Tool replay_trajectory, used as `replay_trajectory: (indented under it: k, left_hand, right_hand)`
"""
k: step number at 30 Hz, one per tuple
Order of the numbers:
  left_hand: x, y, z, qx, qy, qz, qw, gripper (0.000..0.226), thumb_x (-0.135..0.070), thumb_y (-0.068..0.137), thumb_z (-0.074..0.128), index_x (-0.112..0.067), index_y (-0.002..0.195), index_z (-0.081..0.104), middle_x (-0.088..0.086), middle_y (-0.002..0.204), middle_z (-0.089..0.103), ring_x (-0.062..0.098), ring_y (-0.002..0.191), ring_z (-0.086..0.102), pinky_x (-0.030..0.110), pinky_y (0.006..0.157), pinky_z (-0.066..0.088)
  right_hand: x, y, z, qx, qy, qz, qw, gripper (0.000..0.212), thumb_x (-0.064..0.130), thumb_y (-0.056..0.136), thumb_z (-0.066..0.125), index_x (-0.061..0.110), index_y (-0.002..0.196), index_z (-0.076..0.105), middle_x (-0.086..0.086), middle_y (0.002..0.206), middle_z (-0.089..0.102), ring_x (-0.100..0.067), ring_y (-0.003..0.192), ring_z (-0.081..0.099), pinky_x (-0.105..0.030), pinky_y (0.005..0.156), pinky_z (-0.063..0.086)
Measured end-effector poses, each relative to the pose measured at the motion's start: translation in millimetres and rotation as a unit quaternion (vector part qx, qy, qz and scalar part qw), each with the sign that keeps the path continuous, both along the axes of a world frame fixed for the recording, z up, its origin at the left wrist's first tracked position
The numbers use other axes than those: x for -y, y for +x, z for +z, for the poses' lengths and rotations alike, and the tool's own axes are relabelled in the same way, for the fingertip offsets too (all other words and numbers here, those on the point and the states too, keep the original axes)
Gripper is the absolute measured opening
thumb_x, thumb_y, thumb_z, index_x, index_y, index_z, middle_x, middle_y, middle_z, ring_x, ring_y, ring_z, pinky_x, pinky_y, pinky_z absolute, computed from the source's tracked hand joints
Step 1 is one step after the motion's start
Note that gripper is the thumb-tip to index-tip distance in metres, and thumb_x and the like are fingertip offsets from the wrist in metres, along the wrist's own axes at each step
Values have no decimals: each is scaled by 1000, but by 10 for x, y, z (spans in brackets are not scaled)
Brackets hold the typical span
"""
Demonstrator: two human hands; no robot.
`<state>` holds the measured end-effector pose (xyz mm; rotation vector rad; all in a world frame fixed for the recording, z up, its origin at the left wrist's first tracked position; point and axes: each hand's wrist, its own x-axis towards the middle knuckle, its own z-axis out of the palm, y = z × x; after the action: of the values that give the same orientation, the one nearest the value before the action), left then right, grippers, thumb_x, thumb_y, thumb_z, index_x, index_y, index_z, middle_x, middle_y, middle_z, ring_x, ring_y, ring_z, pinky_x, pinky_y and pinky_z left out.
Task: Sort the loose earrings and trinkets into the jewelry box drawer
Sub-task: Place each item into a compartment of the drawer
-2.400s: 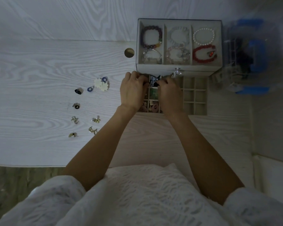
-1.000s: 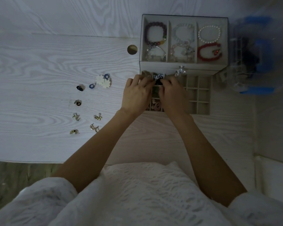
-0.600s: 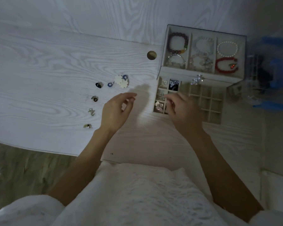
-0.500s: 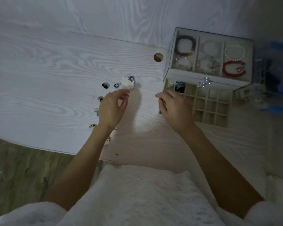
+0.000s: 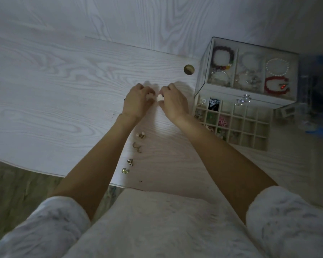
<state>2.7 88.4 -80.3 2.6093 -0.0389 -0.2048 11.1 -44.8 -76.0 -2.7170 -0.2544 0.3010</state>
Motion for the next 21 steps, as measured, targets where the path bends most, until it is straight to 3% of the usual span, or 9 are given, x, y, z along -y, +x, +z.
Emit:
replay_trajectory:
  k: [3, 6, 10, 14, 21]
  left_hand:
    - [8, -41, 1, -1, -1, -7, 1000, 18, -14, 88, 55, -7, 101, 65, 16, 100, 57, 30, 80, 57, 31, 66, 39]
    - [56, -117, 91, 13, -10, -26, 1000, 15, -15, 91, 53, -9, 98, 64, 13, 94, 62, 26, 80, 60, 30, 66, 40]
    - [258, -311, 348, 48, -146, 12, 988, 8, -15, 91, 56, -12, 90, 63, 4, 81, 69, 14, 69, 65, 30, 68, 52]
    - [566, -480, 472, 18, -248, 34, 968, 3, -17, 89, 60, -16, 88, 63, 4, 78, 67, 14, 69, 64, 35, 68, 55]
    - [1085, -451, 549, 90, -147, -63, 983, 18, -39, 86, 56, -25, 92, 65, -6, 85, 71, 15, 76, 65, 38, 64, 54]
  right_hand:
    - [103, -131, 94, -12, 11, -5, 1000, 21, 15, 90, 58, 6, 108, 55, -12, 111, 54, -28, 93, 57, -36, 74, 47]
    - [291, -361, 281, 23, 61, -1, 998, 15, 15, 88, 60, 7, 101, 59, -10, 101, 58, -25, 85, 57, -31, 67, 42]
    - [786, -741, 549, 80, 169, -72, 980, 7, 11, 84, 63, 8, 91, 63, -3, 84, 59, -14, 71, 52, -16, 59, 37]
    - [1309, -917, 498, 98, 176, -171, 964, 13, 9, 87, 62, 8, 99, 65, -11, 85, 68, -17, 74, 61, -26, 64, 48]
    - [1555, -728, 265, 203, 78, -187, 958, 8, 10, 87, 60, 3, 83, 59, -16, 88, 59, -26, 71, 54, -28, 59, 41]
